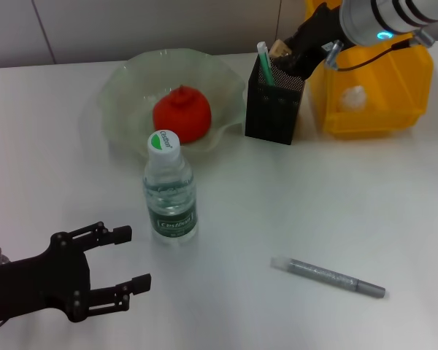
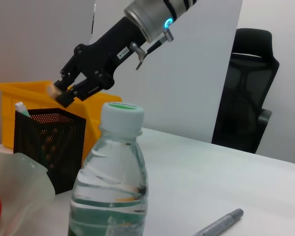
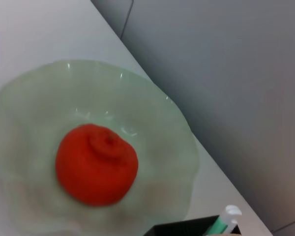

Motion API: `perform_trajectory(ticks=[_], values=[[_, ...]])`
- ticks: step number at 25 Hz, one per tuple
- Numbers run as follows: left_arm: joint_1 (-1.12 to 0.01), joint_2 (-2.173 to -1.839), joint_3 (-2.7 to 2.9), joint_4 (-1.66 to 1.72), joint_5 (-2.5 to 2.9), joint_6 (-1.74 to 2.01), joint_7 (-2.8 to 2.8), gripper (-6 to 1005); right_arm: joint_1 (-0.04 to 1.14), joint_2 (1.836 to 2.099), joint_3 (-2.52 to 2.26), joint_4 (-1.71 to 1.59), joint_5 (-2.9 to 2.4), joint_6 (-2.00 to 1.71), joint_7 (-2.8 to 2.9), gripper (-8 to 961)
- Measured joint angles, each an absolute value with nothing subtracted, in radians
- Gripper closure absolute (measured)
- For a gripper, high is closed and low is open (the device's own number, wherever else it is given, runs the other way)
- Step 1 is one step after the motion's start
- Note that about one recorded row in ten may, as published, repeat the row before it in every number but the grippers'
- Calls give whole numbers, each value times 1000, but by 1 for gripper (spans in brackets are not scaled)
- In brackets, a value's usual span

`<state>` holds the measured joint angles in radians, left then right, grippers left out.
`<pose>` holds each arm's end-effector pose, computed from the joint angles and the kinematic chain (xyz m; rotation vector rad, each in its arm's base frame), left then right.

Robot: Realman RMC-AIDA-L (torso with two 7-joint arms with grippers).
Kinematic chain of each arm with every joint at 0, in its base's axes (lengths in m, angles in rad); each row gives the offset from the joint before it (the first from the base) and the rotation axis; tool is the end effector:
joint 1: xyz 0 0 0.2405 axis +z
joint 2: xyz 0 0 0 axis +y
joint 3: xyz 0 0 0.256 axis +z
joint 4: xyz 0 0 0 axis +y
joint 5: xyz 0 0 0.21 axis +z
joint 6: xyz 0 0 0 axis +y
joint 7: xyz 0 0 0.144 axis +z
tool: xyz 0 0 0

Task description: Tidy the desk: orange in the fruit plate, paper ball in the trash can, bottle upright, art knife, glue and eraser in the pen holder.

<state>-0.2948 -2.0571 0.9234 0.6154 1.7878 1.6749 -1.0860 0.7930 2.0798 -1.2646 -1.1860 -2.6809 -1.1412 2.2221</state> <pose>-0.2953 0.2507 -0.0139 -2.7955 -0.4259 -0.8156 0.1353 0.4425 0.0192 -2.4401 0.2944 -0.3098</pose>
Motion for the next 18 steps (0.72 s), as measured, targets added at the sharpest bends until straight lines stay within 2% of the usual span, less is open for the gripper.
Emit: perform_trajectory(ticks=[2,12,17,18], values=[[-300,-2057,923,612,1788,1674,-1088,191,795,2079,-1263,-1171,-2679,-1133,2222,679],[-302,-2057,923,612,1786,1674,-1086,190,793,2078,-1250,-1226,-2685,-1213,2265,486],[-302,-2057,923,612,1785,1675,-1087,190,811,2077,-1254,-1381,-2697,-1487,2368,255],[-302,-2057,923,612,1785,1675,-1087,190,811,2077,-1254,-1381,-2697,-1487,2368,255]])
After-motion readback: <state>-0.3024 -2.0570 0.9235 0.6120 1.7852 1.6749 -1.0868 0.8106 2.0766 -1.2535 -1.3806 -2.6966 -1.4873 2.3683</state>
